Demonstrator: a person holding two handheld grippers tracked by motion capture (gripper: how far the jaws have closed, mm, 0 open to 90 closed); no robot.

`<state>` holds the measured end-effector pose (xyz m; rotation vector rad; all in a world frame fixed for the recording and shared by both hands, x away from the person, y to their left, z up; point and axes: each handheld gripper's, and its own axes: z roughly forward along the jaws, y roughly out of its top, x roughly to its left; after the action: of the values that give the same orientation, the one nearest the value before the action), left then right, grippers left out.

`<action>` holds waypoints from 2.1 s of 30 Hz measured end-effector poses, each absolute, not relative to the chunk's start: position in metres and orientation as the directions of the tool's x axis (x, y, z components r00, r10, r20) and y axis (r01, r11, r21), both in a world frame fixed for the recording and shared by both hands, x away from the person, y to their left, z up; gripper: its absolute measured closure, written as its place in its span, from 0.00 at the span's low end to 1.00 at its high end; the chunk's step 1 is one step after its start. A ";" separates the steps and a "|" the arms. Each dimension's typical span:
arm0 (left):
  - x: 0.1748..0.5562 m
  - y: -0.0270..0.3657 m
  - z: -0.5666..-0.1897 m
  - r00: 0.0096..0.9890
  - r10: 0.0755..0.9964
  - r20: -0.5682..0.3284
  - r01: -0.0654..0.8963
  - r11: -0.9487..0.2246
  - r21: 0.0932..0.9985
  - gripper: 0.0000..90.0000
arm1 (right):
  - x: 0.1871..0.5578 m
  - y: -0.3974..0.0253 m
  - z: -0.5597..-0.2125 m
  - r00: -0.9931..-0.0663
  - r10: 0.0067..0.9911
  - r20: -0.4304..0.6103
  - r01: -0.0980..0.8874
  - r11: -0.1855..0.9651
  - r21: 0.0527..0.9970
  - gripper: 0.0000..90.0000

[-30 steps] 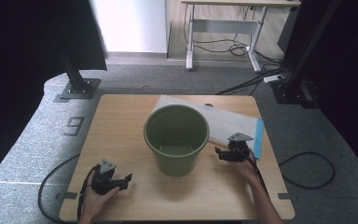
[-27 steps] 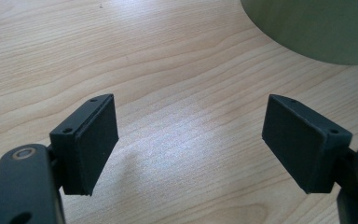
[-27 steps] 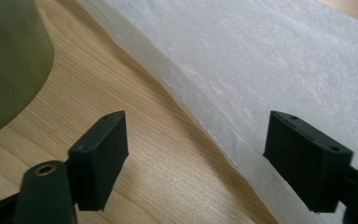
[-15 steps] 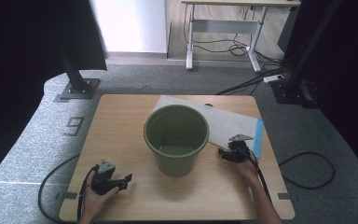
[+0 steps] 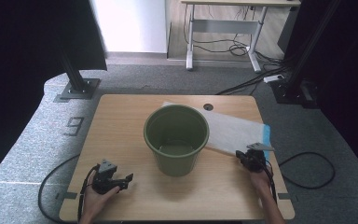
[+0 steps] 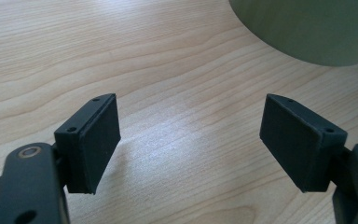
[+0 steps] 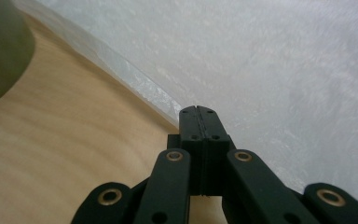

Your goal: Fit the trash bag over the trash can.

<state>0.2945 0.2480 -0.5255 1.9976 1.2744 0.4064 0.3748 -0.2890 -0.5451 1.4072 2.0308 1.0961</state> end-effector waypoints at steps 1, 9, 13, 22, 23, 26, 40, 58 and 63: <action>0.295 0.247 -0.525 0.467 0.878 -0.109 0.650 -0.257 0.715 0.22 | 0.375 -0.289 -0.545 -0.389 0.918 0.083 0.573 0.170 0.802 0.99; 0.299 0.244 -0.522 0.494 0.862 -0.116 0.636 -0.267 0.724 0.23 | 0.305 -0.309 -0.543 -0.372 0.926 0.068 0.564 0.167 0.808 0.99; 0.299 0.243 -0.520 0.505 0.855 -0.115 0.629 -0.274 0.728 0.23 | 0.278 -0.313 -0.544 -0.371 0.927 0.055 0.571 0.182 0.800 0.98; 0.300 0.240 -0.523 0.501 0.855 -0.136 0.640 -0.260 0.723 0.23 | 0.286 -0.296 -0.533 -0.404 0.913 0.065 0.529 0.175 0.830 0.54; 0.299 0.239 -0.524 0.502 0.854 -0.135 0.641 -0.263 0.721 0.23 | 0.293 -0.289 -0.530 -0.424 0.903 0.068 0.522 0.183 0.833 0.52; 0.292 0.236 -0.526 0.500 0.856 -0.129 0.640 -0.265 0.722 0.23 | 0.322 -0.267 -0.527 -0.473 0.879 0.063 0.511 0.216 0.832 0.43; 0.284 0.228 -0.527 0.496 0.861 -0.114 0.645 -0.277 0.712 0.23 | 0.389 -0.219 -0.538 -0.539 0.842 0.018 0.541 0.329 0.774 0.33; 0.295 0.223 -0.528 0.520 0.848 -0.106 0.640 -0.305 0.705 0.24 | 0.395 -0.205 -0.548 -0.595 0.804 0.002 0.535 0.394 0.747 0.75; 0.300 0.220 -0.528 0.512 0.853 -0.103 0.648 -0.305 0.698 0.24 | 0.387 -0.212 -0.550 -0.560 0.828 0.027 0.551 0.348 0.758 0.98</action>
<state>0.2996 0.2203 -0.5284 2.0553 1.2216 0.3748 0.3872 -0.2124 -0.5497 1.2151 2.2543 1.0554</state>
